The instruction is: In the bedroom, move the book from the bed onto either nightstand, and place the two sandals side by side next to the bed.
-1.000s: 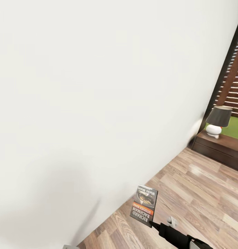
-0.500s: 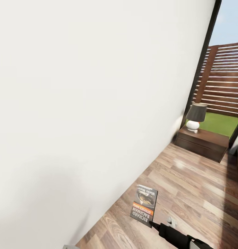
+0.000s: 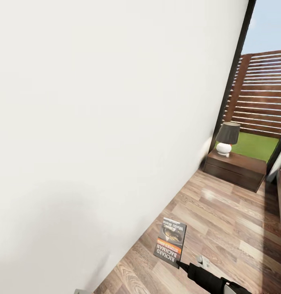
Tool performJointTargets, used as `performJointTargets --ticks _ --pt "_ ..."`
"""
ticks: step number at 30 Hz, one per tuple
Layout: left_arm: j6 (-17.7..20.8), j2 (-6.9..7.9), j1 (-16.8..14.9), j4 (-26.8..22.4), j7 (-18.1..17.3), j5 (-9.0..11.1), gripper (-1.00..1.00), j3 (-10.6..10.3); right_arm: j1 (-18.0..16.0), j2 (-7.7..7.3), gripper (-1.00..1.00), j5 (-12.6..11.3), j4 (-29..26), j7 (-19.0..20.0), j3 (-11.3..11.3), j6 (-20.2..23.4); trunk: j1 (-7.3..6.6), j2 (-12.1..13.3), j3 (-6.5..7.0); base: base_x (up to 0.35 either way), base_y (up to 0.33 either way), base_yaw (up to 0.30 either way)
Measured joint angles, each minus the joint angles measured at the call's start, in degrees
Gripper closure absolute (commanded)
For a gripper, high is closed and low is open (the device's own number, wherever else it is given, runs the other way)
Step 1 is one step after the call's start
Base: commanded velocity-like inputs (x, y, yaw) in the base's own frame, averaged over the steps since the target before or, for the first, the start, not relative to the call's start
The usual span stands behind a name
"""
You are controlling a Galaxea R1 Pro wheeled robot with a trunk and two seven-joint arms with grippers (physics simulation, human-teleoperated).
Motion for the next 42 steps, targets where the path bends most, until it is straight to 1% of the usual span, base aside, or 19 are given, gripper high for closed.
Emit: performJointTargets --ticks 28,34,42 --pt "0.0 0.0 0.0 0.0 0.0 0.0 -1.0 0.0 0.0 0.0 1.0 0.1 0.0 0.0 0.2 0.0 0.0 0.0 0.0 0.002 0.0 -0.277" --pt "0.0 -0.02 0.0 0.0 0.1 0.1 -1.0 0.0 0.0 0.0 1.0 0.1 0.0 0.0 0.2 0.0 -0.03 0.0 0.0 0.236 0.0 -0.239" --pt "0.0 -0.02 0.0 0.0 0.0 0.1 -1.0 0.0 0.0 0.0 1.0 0.1 0.0 0.0 0.2 0.0 -0.03 0.0 0.0 0.311 0.0 -0.028"
